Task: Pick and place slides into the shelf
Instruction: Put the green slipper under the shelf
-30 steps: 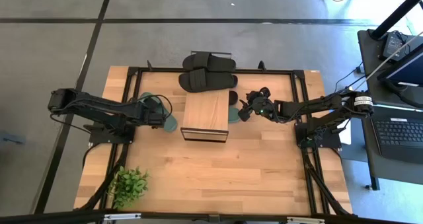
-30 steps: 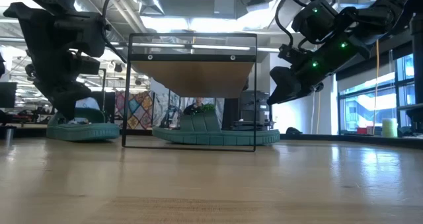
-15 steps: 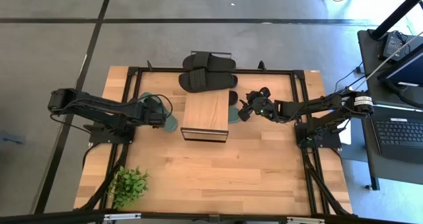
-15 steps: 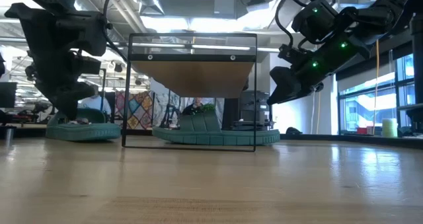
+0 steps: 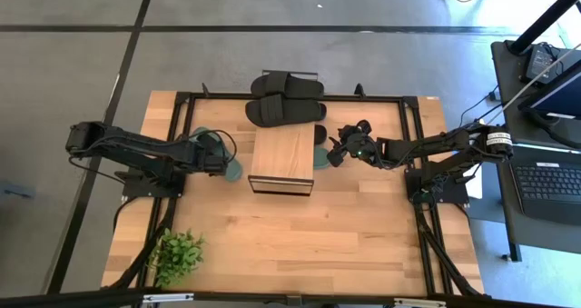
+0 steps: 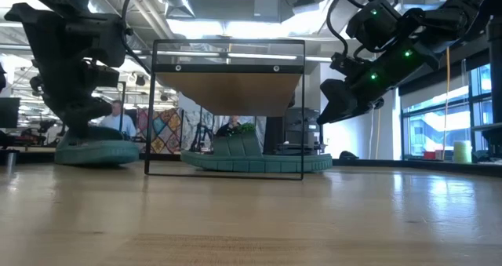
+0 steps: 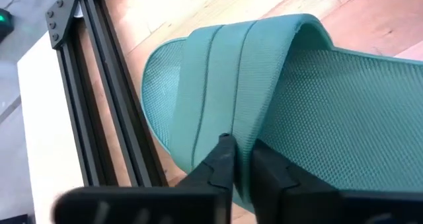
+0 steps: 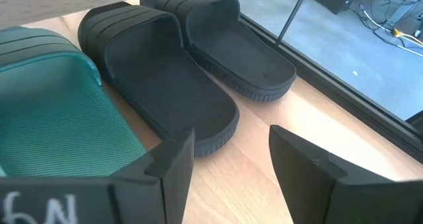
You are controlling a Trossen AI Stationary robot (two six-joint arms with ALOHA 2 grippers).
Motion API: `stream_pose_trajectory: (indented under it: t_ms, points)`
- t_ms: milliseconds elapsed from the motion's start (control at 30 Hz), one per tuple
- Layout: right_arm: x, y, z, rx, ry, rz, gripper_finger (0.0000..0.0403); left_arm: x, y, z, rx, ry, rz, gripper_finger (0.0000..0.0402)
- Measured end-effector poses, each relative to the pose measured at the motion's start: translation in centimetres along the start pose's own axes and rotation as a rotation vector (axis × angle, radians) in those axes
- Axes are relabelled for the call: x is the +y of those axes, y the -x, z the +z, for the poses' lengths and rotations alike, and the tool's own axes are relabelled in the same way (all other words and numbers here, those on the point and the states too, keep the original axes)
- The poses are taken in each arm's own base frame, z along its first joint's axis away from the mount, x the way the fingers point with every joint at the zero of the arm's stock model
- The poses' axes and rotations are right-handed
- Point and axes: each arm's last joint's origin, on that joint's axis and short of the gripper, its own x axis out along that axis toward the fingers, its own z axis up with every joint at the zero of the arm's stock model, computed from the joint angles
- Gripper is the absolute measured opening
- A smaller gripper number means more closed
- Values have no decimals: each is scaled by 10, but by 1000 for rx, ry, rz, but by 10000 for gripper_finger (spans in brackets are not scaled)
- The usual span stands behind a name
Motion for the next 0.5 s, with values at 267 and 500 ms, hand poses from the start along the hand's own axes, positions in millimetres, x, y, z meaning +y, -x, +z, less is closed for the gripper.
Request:
stream_pose_trajectory:
  t_ms: [267,500]
  points:
    - [0,0,0,0,0,0,196,-2,5,5,-8,8,-19,7]
    - [0,0,0,0,-3,1,196,0,30,26,-4,-37,-40,4]
